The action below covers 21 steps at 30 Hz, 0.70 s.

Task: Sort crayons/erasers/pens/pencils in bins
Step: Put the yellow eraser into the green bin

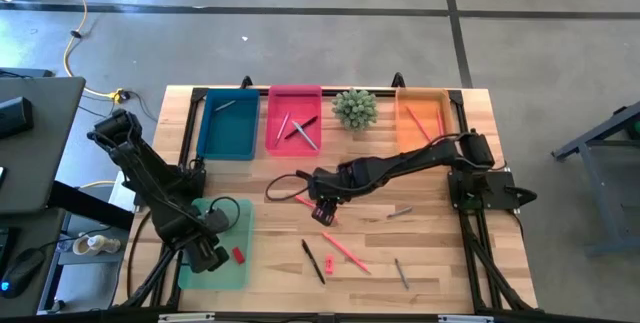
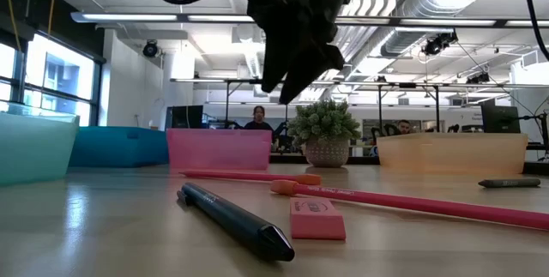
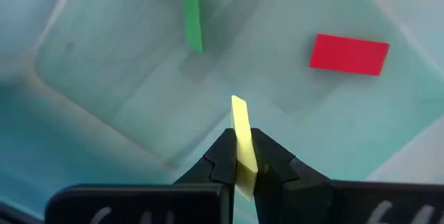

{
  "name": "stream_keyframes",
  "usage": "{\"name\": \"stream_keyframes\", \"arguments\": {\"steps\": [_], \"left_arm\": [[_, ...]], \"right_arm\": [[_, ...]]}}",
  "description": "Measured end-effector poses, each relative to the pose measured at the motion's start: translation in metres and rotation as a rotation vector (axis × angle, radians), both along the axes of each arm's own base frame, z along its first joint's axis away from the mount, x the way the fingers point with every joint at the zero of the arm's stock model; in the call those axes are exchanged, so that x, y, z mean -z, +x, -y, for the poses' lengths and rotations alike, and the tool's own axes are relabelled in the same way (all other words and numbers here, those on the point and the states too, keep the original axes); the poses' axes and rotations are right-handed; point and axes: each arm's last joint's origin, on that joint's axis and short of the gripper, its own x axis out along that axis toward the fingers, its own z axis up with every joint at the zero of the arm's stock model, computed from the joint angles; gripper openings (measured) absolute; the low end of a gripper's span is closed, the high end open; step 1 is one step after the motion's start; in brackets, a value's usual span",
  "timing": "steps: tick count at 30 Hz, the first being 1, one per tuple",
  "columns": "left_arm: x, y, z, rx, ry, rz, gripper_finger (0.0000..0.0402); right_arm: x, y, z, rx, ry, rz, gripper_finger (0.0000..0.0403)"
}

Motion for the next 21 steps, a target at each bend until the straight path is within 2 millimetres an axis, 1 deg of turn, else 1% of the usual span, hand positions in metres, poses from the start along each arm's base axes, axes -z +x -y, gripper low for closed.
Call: {"name": "stream_keyframes", "arguments": {"steps": [5, 9, 15, 17, 21], "left_arm": [[0.002, -0.001, -0.002, 0.013, 0.014, -0.003, 0.0025], [0.002, -0.001, -0.001, 0.021, 0.008, -0.008, 0.0046], [0.002, -0.003, 0.000, 0.024, -0.043, -0.064, 0.0099], [0.002, -0.003, 0.000, 0.024, -0.055, -0.078, 0.0120], [0.002, 0.000, -0.002, -0.004, -0.094, -0.112, 0.0164]], "right_arm": [[0.013, -0.007, -0.011, 0.010, 0.005, -0.038, 0.0199], [0.020, -0.012, -0.017, 0.003, -0.002, -0.059, 0.0199], [0.024, -0.011, -0.031, -0.073, -0.032, -0.043, 0.0199], [0.029, -0.009, -0.036, -0.099, -0.043, -0.033, 0.0199], [0.038, -0.011, -0.042, -0.116, -0.051, -0.075, 0.0199]]}}
